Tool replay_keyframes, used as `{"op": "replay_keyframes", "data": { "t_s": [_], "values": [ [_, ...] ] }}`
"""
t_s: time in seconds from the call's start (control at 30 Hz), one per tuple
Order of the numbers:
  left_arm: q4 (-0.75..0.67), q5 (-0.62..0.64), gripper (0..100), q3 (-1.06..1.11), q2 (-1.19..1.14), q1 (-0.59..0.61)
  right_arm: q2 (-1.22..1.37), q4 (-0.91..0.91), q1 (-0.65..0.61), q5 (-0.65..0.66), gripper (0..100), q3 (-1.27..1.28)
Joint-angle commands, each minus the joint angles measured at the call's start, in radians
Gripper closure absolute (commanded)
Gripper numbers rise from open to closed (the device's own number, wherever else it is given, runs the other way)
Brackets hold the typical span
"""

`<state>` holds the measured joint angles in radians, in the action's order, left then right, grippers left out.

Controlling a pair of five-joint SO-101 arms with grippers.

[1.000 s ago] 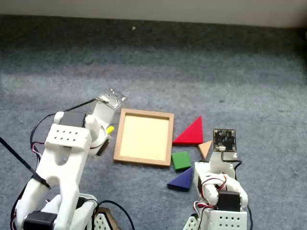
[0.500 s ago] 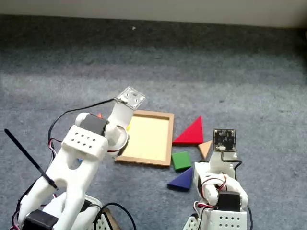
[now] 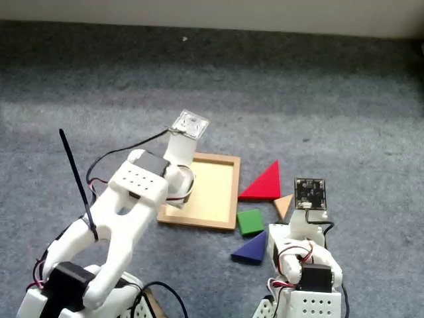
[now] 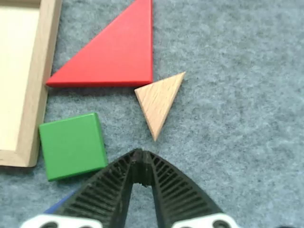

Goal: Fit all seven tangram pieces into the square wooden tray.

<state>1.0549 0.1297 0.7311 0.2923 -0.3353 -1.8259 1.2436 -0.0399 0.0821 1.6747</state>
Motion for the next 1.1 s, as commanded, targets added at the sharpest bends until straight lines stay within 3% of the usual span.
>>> {"op": "replay_keyframes", "data": {
  "t_s": [0.0, 0.2, 0.37, 0.5, 0.77, 1.07],
  "values": [
    [-0.064, 0.058, 100, -0.042, -0.002, -0.058, -0.012, 0.007, 0.010, 0.009, 98.9, 0.150],
    [-0.153, 0.061, 97, 0.002, -0.005, -0.064, -0.012, 0.007, 0.010, 0.009, 98.9, 0.150],
    [-0.158, 0.066, 74, 0.048, -0.005, -0.058, -0.012, 0.007, 0.010, 0.009, 98.9, 0.150],
    [-0.158, 0.091, 76, 0.054, -0.005, -0.042, -0.012, 0.007, 0.010, 0.009, 98.9, 0.150],
    [-0.189, 0.092, 77, 0.054, -0.005, 0.136, -0.012, 0.007, 0.010, 0.009, 98.9, 0.150],
    [-0.183, 0.092, 77, 0.025, 0.005, 0.156, -0.012, 0.007, 0.010, 0.009, 98.9, 0.150]
  ]
}}
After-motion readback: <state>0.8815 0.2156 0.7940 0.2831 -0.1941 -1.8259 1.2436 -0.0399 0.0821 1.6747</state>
